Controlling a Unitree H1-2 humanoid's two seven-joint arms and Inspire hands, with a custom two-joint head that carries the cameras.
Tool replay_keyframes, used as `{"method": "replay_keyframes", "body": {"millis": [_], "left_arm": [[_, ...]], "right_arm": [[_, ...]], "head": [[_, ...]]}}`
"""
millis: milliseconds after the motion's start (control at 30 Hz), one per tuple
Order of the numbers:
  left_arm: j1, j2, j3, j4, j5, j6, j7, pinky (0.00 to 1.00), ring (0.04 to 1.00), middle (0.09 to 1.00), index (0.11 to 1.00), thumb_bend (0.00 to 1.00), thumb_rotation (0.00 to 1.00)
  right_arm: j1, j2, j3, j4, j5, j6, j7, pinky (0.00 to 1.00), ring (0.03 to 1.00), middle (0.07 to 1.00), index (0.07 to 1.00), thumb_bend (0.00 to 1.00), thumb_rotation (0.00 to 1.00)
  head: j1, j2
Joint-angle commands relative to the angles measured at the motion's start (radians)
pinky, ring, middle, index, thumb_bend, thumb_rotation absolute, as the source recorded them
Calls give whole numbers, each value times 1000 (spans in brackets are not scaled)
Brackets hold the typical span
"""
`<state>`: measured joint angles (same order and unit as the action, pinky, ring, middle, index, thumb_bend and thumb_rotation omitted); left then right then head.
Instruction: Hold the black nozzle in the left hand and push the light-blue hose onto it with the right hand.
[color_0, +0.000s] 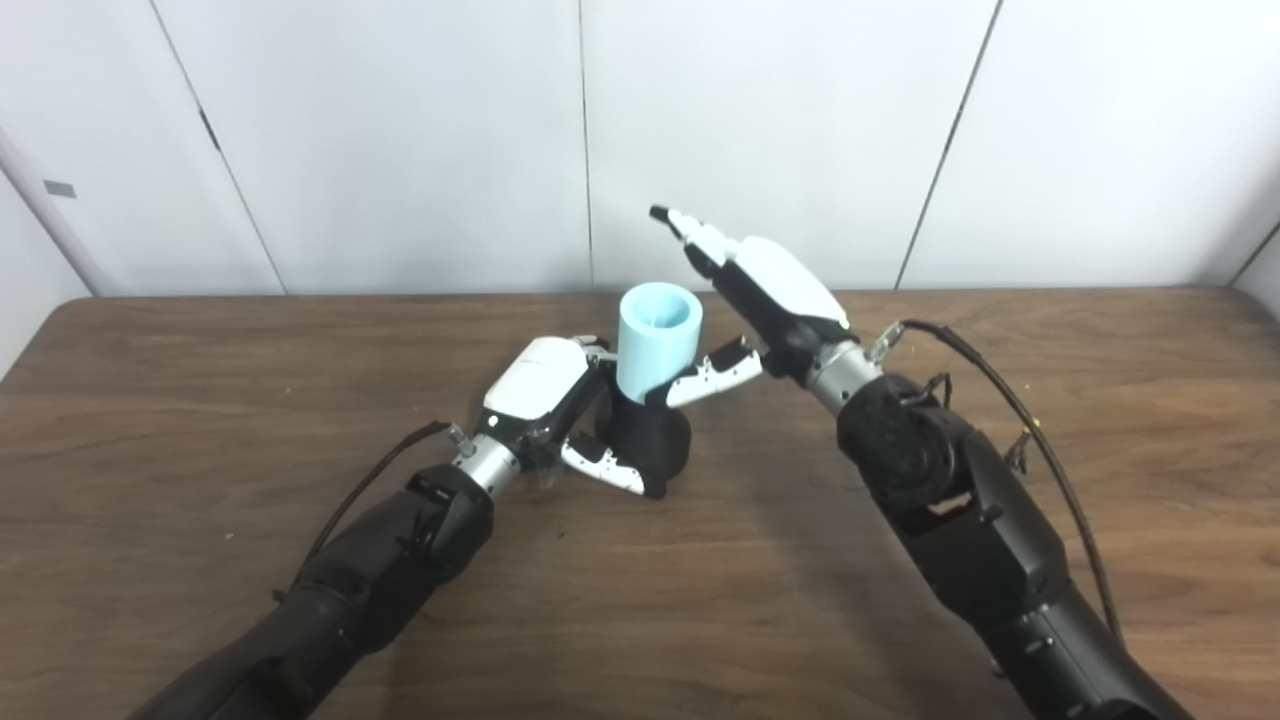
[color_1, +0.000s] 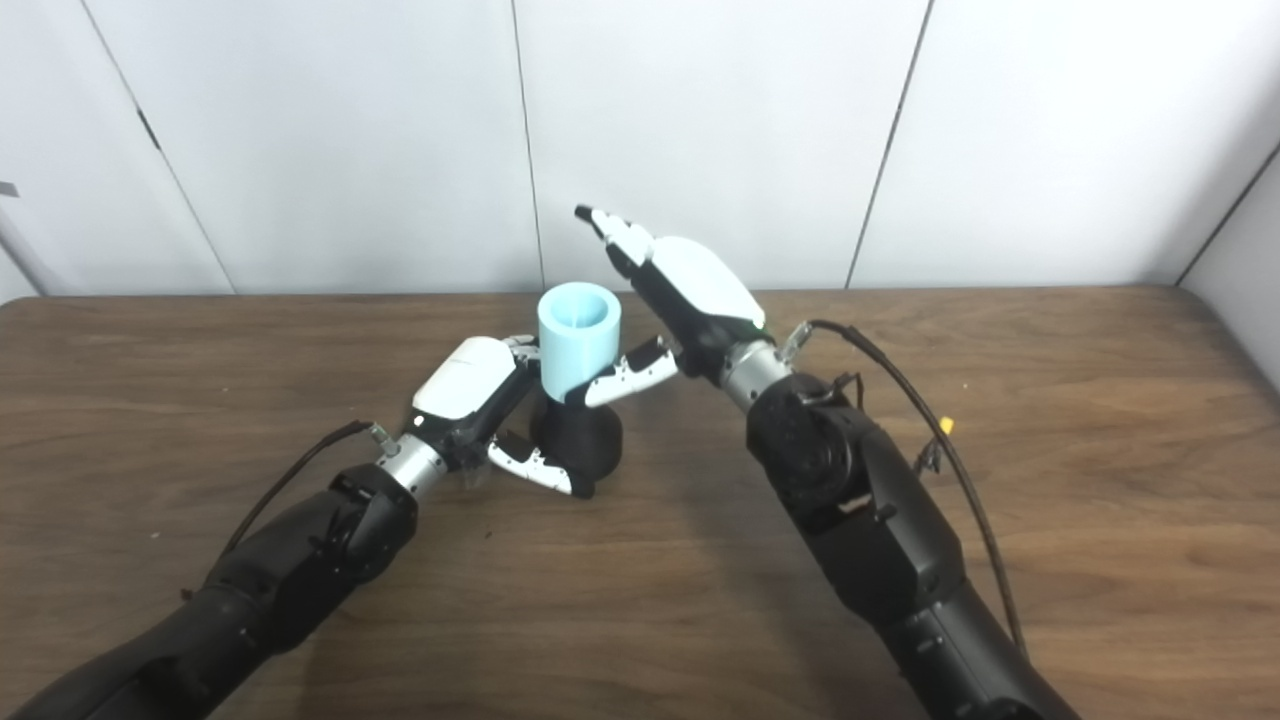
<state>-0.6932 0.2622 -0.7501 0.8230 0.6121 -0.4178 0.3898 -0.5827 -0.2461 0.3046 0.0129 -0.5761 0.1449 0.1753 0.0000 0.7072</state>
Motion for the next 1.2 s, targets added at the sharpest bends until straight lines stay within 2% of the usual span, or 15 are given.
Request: {"method": "replay_keyframes", "body": {"millis": [0,167,367,467,533,700,767,867,900,933,1000,1067,1167], "left_arm": [[181,-55,-80,75,67,14,-153,852,675,493,478,526,0],[179,-57,-82,86,71,8,-147,853,676,498,473,525,0],[180,-58,-77,82,63,7,-151,856,676,494,477,526,0],[177,-58,-79,81,67,15,-159,864,680,497,474,525,0],[175,-60,-80,90,69,10,-154,865,678,496,476,525,0],[171,-60,-84,98,78,1,-141,847,674,500,471,525,0],[170,-59,-86,96,81,4,-143,839,671,503,470,525,0],[169,-60,-84,94,77,6,-145,845,677,504,468,525,0],[170,-60,-81,93,74,8,-147,844,675,502,471,525,0],[171,-61,-79,92,71,10,-149,851,677,501,471,525,0],[171,-62,-80,95,73,9,-146,855,678,501,471,525,0],[171,-61,-82,96,75,8,-143,851,674,500,472,525,0],[172,-60,-82,91,77,15,-147,854,679,497,475,525,0]], "right_arm": [[-114,2,-37,-71,8,-44,-24,1000,1000,1000,1000,1000,326],[-158,3,-50,-115,47,-23,26,997,1000,1000,1000,1000,398],[-196,-20,-36,-153,57,-5,102,978,1000,1000,1000,1000,459],[-205,-51,-17,-174,66,-8,180,931,1000,1000,1000,1000,449],[-214,-75,4,-199,67,5,249,979,1000,1000,1000,1000,453],[-245,-126,59,-243,96,97,455,1000,1000,1000,1000,1000,471],[-255,-142,83,-251,85,107,504,1000,1000,1000,1000,1000,471],[-254,-152,112,-251,54,81,531,1000,1000,1000,1000,1000,521],[-248,-155,121,-249,38,67,530,1000,1000,1000,1000,968,657],[-244,-157,127,-248,27,57,530,1000,1000,1000,1000,867,811],[-234,-156,136,-239,18,45,533,1000,1000,1000,1000,784,931],[-226,-153,139,-225,15,31,528,1000,1000,1000,1000,747,986],[-214,-146,147,-209,1,22,522,1000,1000,1000,1000,774,999]], "head": [[-2,0],[-3,-2],[-3,-2],[-4,-4],[-4,-4],[-4,-5],[-5,-6],[-4,-7],[-3,-7],[-3,-7],[-4,-7],[-3,-7],[-2,-6]]}}
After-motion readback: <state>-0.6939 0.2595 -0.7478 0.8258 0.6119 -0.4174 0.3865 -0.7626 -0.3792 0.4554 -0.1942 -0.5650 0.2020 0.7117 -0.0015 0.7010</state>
